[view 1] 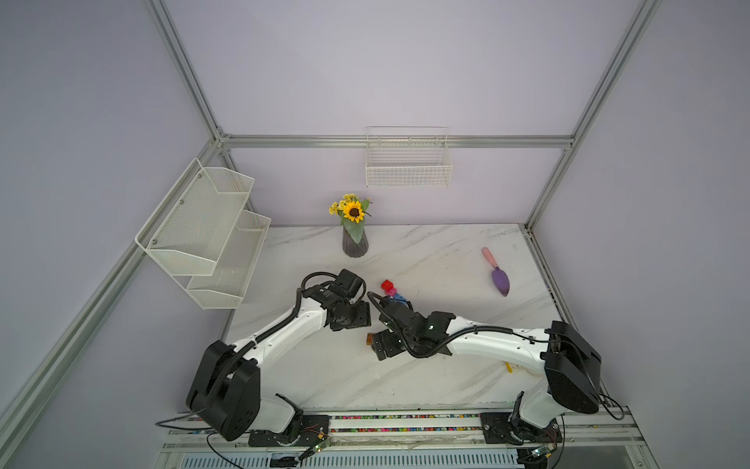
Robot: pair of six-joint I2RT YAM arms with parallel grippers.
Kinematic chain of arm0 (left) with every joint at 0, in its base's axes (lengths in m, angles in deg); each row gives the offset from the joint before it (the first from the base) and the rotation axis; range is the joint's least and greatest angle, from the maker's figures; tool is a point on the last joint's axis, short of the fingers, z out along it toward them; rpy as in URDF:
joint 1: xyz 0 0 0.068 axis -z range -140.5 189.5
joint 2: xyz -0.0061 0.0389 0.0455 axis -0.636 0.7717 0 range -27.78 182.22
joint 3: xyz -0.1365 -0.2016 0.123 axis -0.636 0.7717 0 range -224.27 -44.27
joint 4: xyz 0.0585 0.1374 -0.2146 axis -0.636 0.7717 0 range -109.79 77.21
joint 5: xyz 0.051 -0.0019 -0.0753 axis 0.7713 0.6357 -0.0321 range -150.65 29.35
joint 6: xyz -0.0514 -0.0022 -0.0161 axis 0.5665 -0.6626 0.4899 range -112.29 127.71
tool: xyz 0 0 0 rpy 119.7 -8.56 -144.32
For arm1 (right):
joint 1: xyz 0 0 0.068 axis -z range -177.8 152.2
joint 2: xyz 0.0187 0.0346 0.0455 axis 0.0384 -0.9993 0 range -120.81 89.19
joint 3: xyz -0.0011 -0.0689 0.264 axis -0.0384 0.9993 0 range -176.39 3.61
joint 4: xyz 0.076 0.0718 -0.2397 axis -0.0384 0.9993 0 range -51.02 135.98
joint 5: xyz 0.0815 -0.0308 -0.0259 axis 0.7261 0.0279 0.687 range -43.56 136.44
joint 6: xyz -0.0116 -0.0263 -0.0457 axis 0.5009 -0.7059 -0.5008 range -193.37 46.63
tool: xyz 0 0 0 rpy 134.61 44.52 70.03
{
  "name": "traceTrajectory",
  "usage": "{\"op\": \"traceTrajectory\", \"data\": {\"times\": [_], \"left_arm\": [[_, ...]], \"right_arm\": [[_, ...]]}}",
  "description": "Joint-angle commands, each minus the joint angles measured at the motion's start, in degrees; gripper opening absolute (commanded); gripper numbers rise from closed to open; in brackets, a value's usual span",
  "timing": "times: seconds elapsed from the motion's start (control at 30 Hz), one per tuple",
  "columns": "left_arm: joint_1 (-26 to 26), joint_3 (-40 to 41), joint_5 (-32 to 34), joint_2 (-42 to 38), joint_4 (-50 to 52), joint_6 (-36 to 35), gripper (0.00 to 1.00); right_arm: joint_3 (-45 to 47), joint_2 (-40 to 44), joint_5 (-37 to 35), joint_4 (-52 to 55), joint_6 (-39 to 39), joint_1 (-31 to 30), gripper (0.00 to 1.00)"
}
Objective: Assemble the letter v with lego
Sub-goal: Pick up the lego brick from the center of the board.
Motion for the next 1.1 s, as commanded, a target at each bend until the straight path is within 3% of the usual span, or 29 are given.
{"op": "traceTrajectory", "data": {"times": [0.0, 0.13, 0.37, 0.43, 0.73, 1.07], "left_arm": [[-2.3, 3.6, 6.6, -7.1, -3.1, 2.0, 0.81], [-4.2, 8.6, 9.4, -15.2, -4.7, 1.9, 1.0], [-6.8, 12.8, 9.6, -22.7, -5.9, 0.3, 1.0], [-7.1, 13.1, 9.0, -23.2, -6.2, -0.4, 1.0], [-8.9, 15.0, 5.9, -23.6, -7.8, -1.8, 1.0], [-9.8, 16.5, 5.8, -25.2, -7.9, -1.2, 1.0]], "right_arm": [[-2.6, -4.8, -7.0, -3.2, 10.2, -2.3, 0.9], [-5.1, -9.7, -10.2, -5.1, 15.1, -3.4, 0.88], [-13.0, -18.1, -13.5, -2.6, 18.0, -3.7, 0.83], [-13.9, -19.6, -14.0, -2.8, 18.9, -3.7, 0.77], [-14.1, -20.6, -16.8, -0.9, 21.4, -3.7, 0.73], [-15.2, -22.1, -16.8, 3.5, 17.7, -3.7, 0.58]]}}
